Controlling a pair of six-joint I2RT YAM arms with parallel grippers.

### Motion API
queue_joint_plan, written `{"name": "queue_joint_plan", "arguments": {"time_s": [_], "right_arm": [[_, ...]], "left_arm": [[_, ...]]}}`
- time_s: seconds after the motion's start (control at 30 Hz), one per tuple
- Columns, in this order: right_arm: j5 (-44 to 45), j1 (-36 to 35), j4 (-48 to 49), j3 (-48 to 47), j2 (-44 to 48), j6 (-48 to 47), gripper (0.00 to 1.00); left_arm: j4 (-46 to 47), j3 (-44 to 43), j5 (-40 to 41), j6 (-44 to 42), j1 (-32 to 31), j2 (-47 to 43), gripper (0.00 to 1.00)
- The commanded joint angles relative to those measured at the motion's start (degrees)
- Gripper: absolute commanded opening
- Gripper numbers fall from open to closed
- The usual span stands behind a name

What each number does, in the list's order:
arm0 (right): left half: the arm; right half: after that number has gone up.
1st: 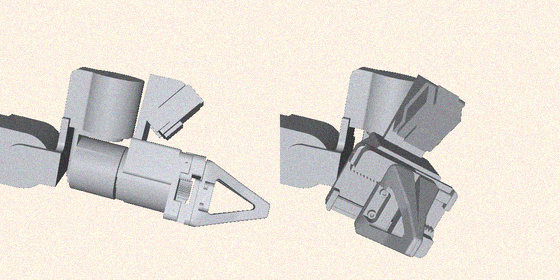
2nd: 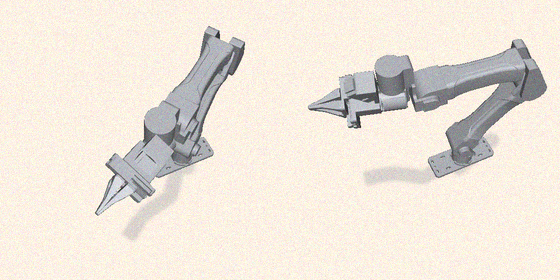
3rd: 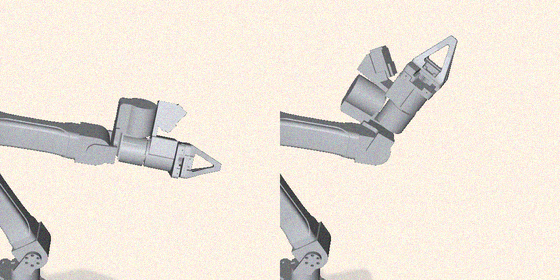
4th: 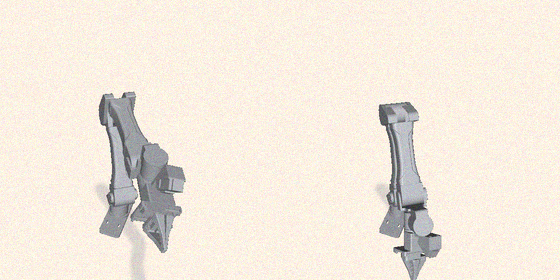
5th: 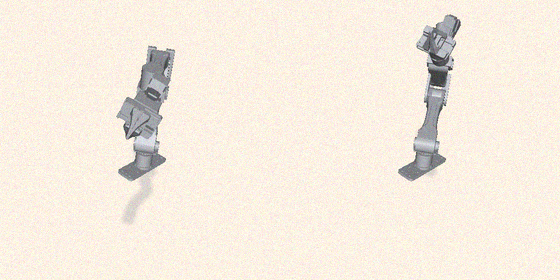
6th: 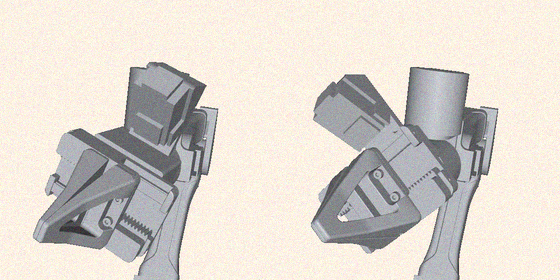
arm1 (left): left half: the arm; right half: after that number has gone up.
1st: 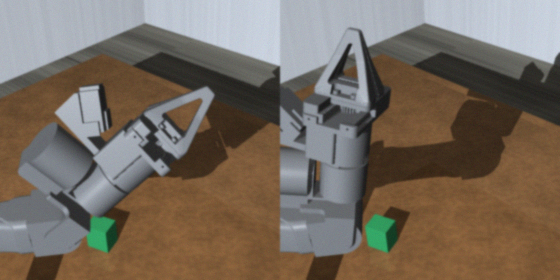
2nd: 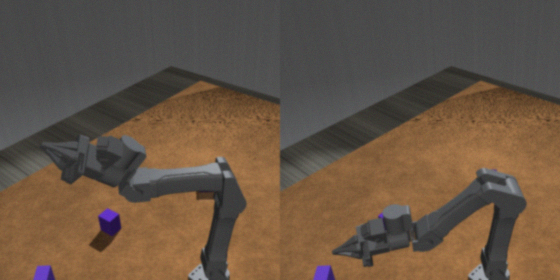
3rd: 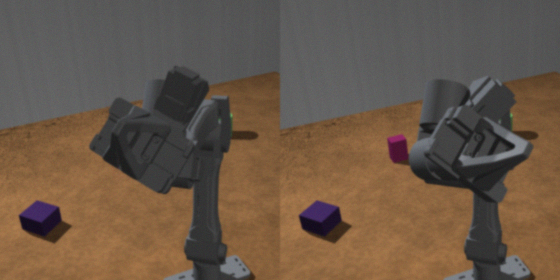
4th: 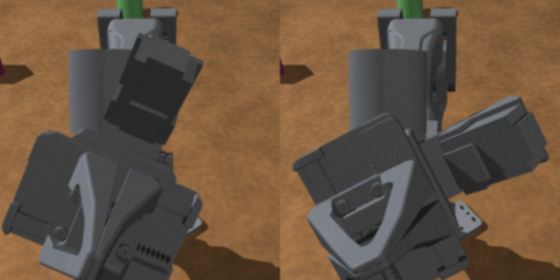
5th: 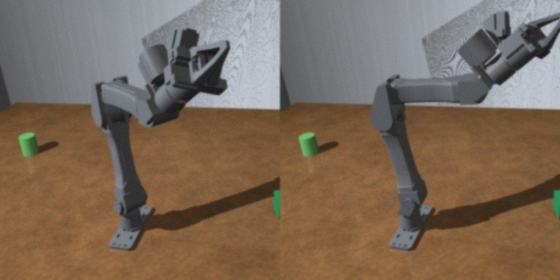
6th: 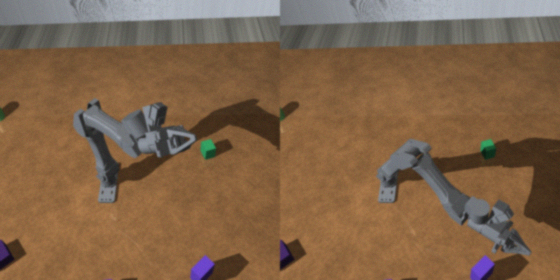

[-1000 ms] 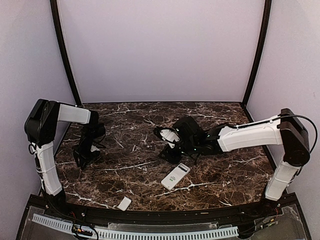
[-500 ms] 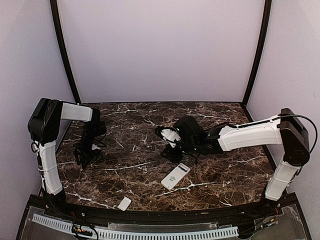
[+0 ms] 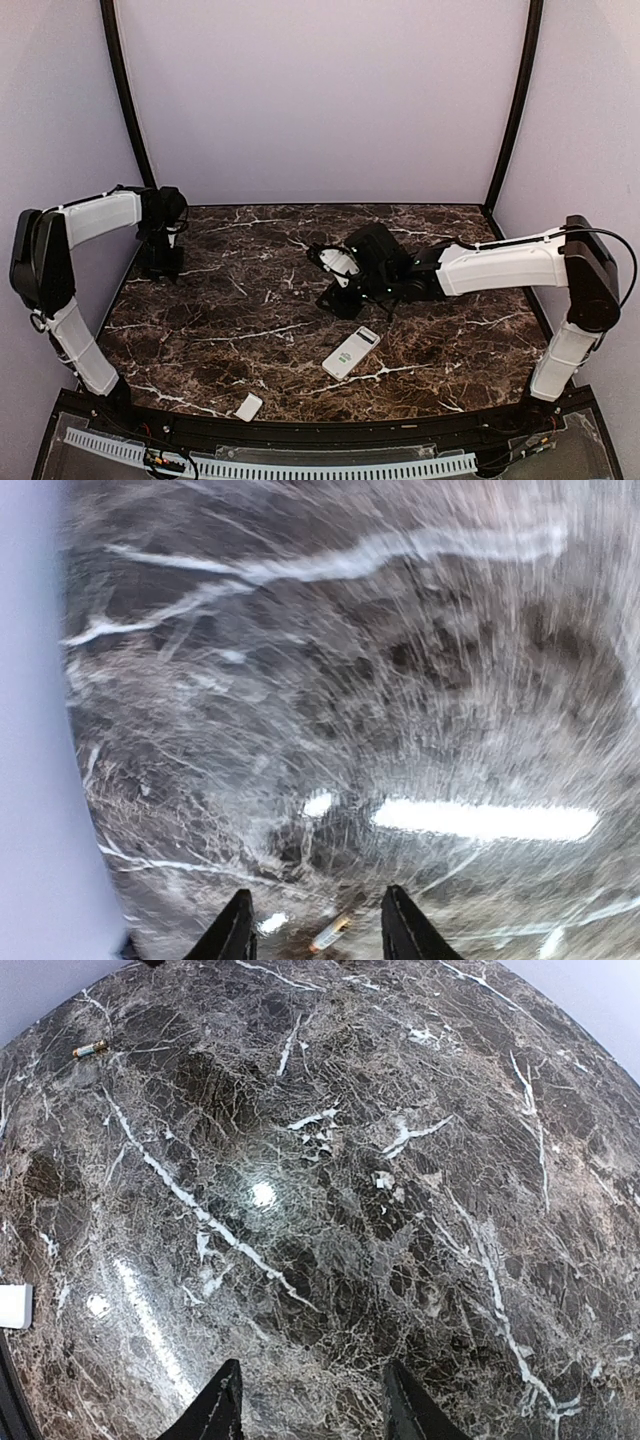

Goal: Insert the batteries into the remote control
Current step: Move the battery to the center of the board.

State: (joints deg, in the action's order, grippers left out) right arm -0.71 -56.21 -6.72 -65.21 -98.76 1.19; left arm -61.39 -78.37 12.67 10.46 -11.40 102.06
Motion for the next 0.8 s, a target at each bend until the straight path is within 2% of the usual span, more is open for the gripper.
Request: {"name": "queue_joint_plan", "arguments": {"time_s": [0.0, 0.1, 0.17, 0.23, 0.57, 0.77], "right_arm": [[-2.1, 0.3, -0.2, 0.2, 2.8, 2.6, 0.45], [-2.5, 0.3, -0.2, 1.3, 4.1, 3.5, 0.45], [-3.1, 0.4, 0.0, 1.8, 4.6, 4.0, 0.45], [-3.8, 0.4, 0.2, 2.1, 4.8, 4.4, 0.45], [-4.4, 0.3, -0.5, 2.3, 5.4, 5.8, 0.45], [-4.6, 0.2, -1.0, 2.5, 4.9, 6.2, 0.45]], "left_arm": [[15.8, 13.9, 2.6, 30.6, 0.6, -19.8, 0.43], [23.2, 26.7, 4.8, 43.0, -0.2, -35.8, 0.44], [22.0, 32.4, 6.1, 51.7, -0.3, -41.3, 0.45], [20.3, 35.6, 5.7, 56.0, -0.7, -43.9, 0.46], [19.9, 46.3, 5.3, 74.8, -1.6, -40.8, 0.48], [25.4, 49.9, 5.2, 76.7, -1.6, -38.8, 0.47]]}}
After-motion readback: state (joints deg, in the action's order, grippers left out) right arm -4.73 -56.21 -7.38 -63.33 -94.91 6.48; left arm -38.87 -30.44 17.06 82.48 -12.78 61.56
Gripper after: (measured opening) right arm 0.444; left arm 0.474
